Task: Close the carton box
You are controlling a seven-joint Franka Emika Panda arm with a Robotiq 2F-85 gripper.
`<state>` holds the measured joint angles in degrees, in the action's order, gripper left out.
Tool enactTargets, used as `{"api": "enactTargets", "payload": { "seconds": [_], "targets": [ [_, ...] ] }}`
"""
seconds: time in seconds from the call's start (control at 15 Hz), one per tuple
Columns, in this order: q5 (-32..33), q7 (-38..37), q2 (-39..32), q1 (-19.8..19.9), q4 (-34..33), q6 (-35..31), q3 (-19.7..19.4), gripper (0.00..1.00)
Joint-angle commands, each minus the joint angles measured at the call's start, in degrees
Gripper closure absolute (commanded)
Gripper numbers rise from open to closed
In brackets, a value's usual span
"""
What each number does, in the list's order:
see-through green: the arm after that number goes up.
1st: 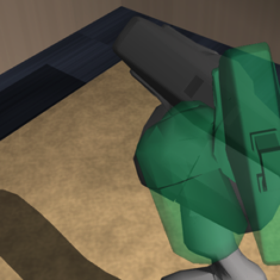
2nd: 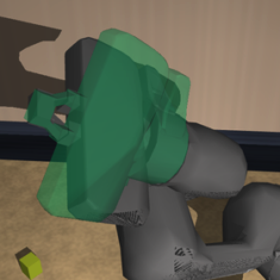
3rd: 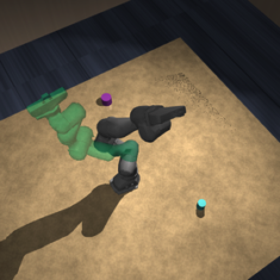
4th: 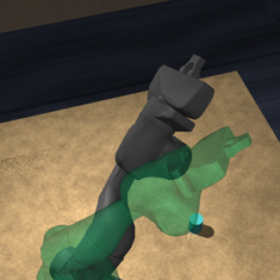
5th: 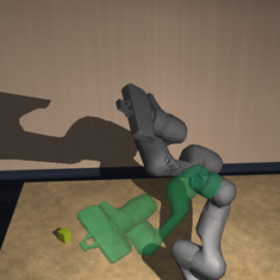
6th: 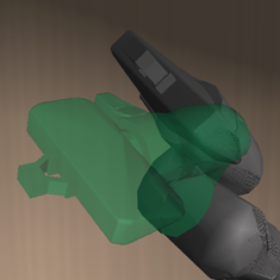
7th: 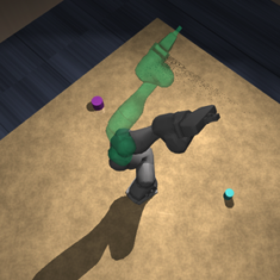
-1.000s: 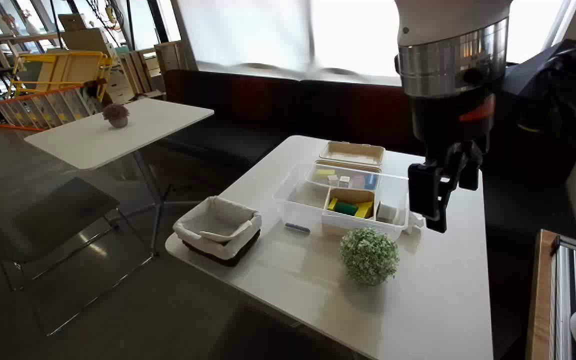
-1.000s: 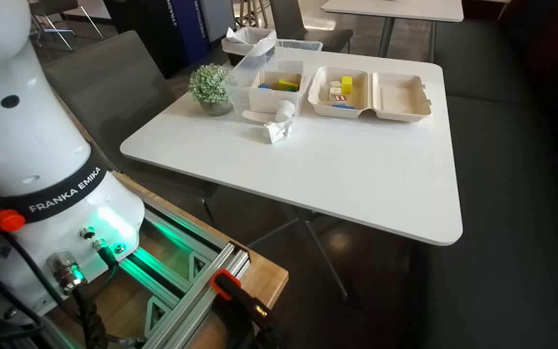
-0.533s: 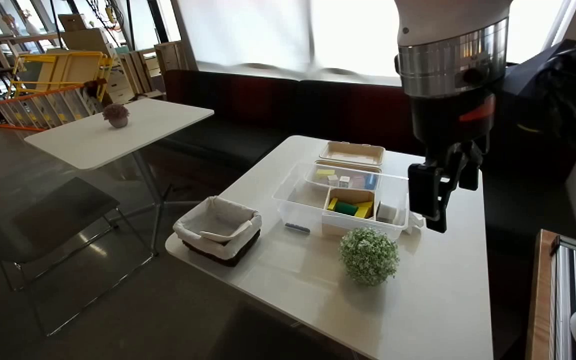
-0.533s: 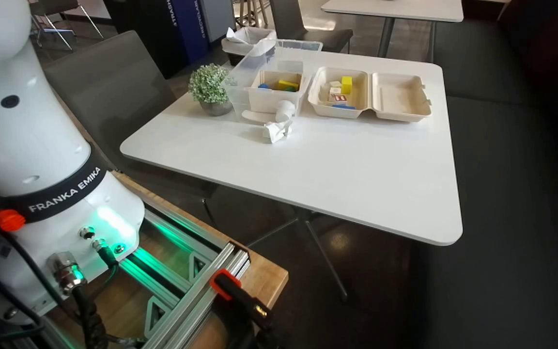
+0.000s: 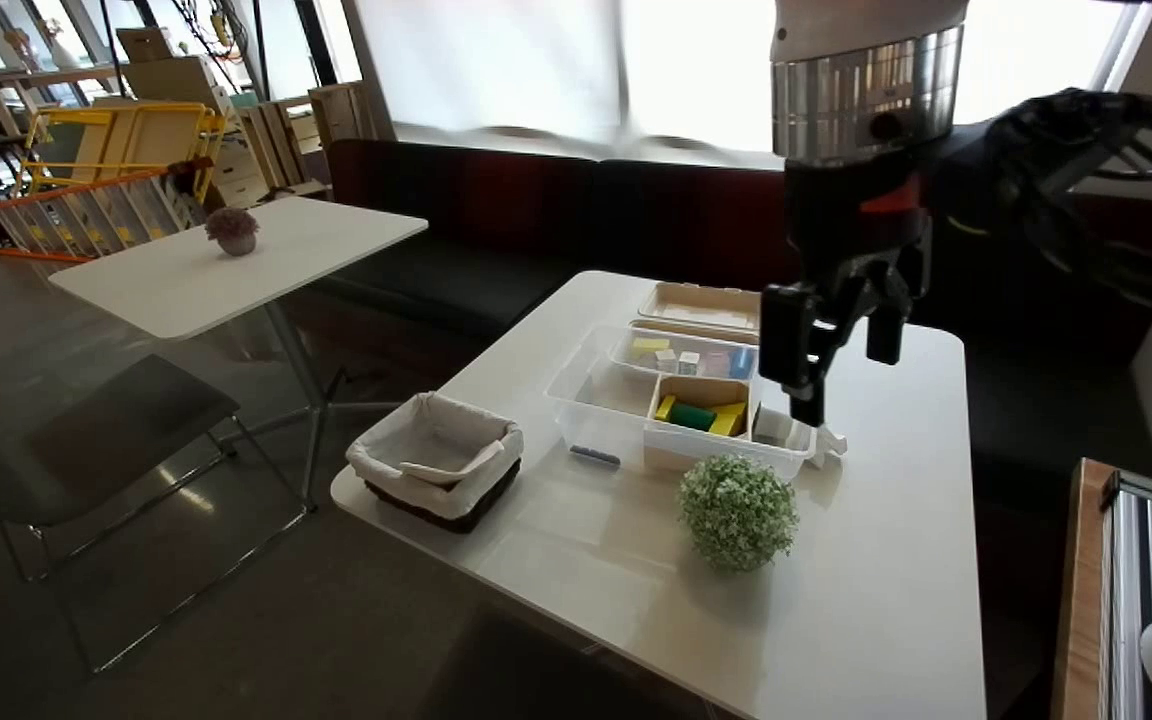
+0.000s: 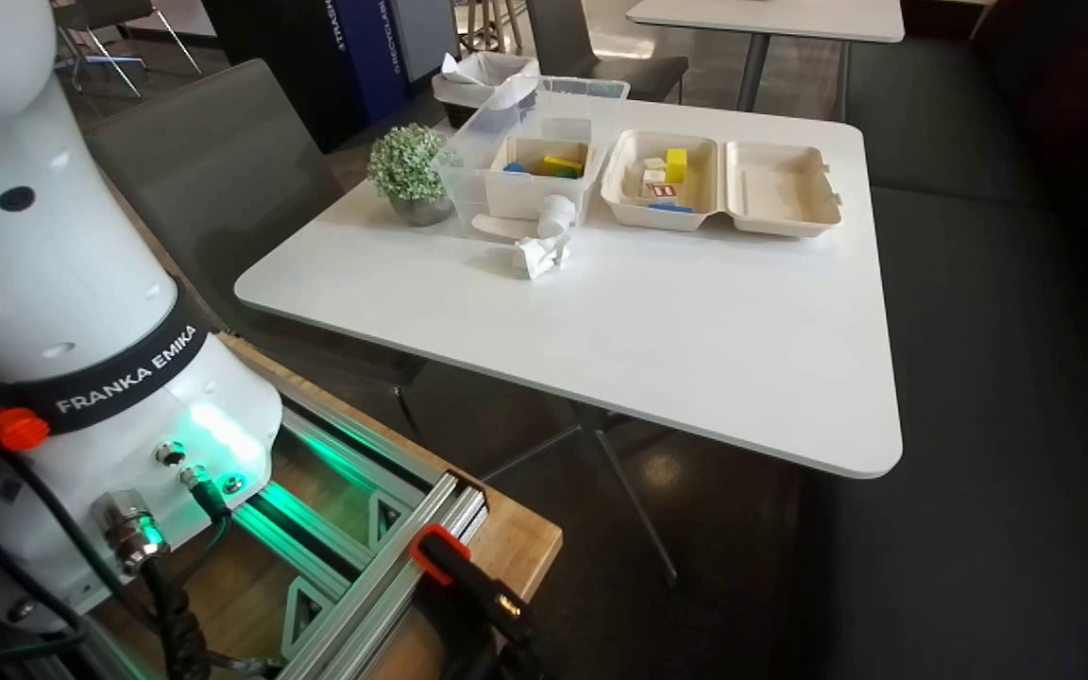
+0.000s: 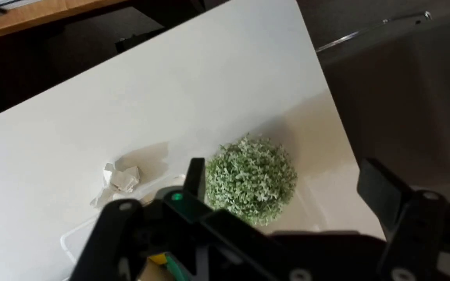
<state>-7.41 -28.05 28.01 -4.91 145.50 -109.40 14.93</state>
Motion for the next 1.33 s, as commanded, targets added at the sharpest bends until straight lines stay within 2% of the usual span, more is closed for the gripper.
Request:
{"api": "enactTargets", "payload": {
  "seconds": [0.0,0.47,0.8,1.0,1.27],
  "targets": [
    [-1.9,-0.1,-8.6,3.2,-4.1,-7.1,-4.3,0.0],
    [-1.4,-5.2,-23.7,9.3,-17.1,-16.3,-12.8,0.0],
    [7.7,-15.4,-32.4,10.9,-26.8,-22.5,-16.8,0.0],
    [11.2,-21.0,-37.5,10.8,-32.3,-21.5,-20.0,0.0],
    [11.1,-28.8,-44.1,10.8,-38.8,-18.8,-24.3,0.0]
  ]
}}
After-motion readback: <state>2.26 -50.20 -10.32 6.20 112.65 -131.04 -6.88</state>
